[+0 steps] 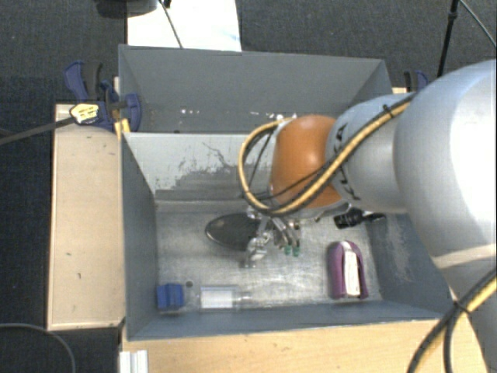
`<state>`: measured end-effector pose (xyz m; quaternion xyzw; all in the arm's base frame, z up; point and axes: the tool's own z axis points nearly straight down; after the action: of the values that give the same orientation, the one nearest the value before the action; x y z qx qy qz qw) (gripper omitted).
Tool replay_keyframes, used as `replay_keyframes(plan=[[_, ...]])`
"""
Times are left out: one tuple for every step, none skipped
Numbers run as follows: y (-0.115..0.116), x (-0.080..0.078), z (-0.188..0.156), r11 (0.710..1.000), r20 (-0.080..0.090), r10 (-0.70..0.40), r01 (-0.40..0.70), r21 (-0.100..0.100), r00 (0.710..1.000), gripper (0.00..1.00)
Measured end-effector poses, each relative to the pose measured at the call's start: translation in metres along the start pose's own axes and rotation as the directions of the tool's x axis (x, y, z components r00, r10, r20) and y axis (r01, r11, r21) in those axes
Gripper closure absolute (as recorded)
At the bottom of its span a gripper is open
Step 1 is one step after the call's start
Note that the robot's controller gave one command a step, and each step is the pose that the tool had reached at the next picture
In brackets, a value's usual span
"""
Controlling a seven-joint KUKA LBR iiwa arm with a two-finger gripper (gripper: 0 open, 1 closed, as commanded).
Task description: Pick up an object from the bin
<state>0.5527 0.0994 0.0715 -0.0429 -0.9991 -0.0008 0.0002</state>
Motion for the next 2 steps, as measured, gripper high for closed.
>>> replay_keyframes(plan=[[-0.023, -0.006, 0.000, 1.000, 0.002, -0.017, 0.017, -0.001, 1.000, 1.00], [-0.013, -0.011, -0.122, 1.000, 0.010, 0.019, -0.019, -0.001, 1.000, 1.00]])
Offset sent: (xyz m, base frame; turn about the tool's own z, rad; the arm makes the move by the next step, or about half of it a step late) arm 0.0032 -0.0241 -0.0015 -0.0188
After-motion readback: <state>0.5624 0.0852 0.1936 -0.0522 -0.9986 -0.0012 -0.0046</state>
